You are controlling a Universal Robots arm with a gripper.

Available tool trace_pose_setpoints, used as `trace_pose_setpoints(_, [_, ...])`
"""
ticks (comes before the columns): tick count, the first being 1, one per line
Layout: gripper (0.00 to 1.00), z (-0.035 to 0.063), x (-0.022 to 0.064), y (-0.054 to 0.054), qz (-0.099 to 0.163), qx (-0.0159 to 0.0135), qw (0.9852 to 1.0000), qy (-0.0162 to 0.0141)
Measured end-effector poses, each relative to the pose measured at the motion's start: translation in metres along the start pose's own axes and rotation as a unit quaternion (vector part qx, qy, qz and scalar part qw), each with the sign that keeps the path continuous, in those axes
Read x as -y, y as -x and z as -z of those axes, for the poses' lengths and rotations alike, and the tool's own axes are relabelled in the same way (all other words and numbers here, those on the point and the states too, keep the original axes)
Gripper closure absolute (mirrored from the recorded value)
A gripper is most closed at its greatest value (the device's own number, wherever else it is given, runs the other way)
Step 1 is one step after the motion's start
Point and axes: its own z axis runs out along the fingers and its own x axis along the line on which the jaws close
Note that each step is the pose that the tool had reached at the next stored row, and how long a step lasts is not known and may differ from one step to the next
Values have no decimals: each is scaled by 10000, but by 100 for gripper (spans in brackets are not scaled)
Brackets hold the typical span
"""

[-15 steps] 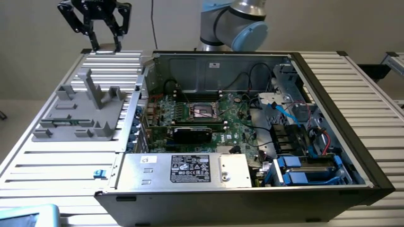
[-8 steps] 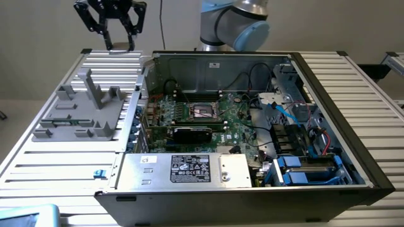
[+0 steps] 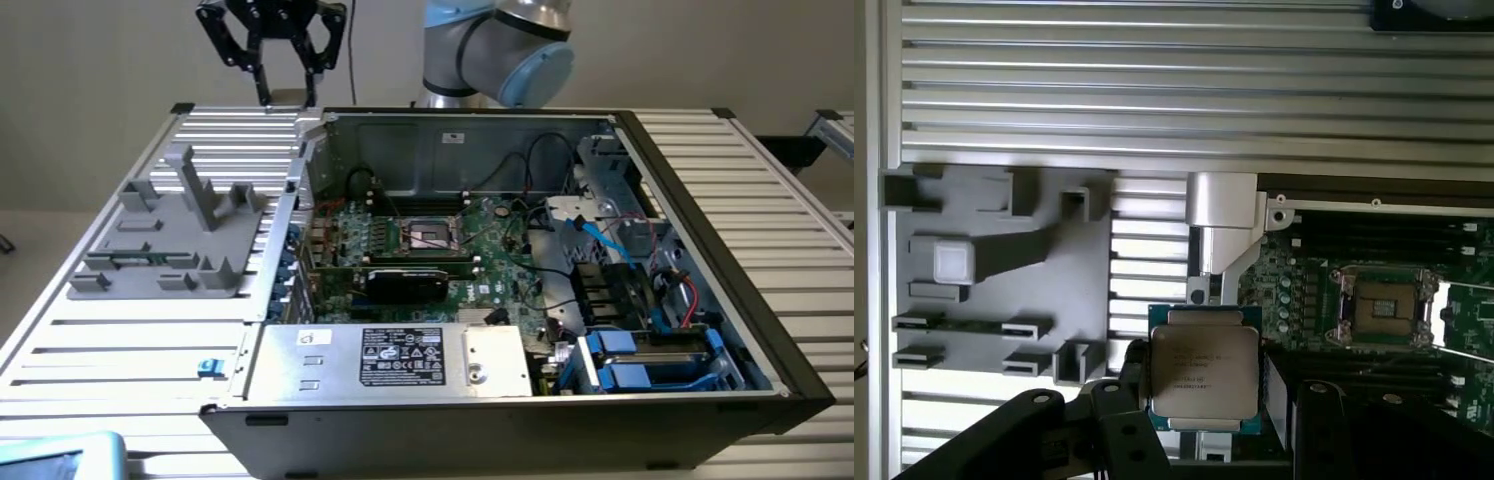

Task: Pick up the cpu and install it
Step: 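Pick up the cpu and move it towards the insertion slot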

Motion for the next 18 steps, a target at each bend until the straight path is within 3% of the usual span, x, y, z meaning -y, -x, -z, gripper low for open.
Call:
trace_pose_setpoints(14, [45, 30, 21, 636, 0, -1, 10000, 0])
trace_pose_setpoints(18, [45, 33, 43, 763, 0, -1, 10000, -1])
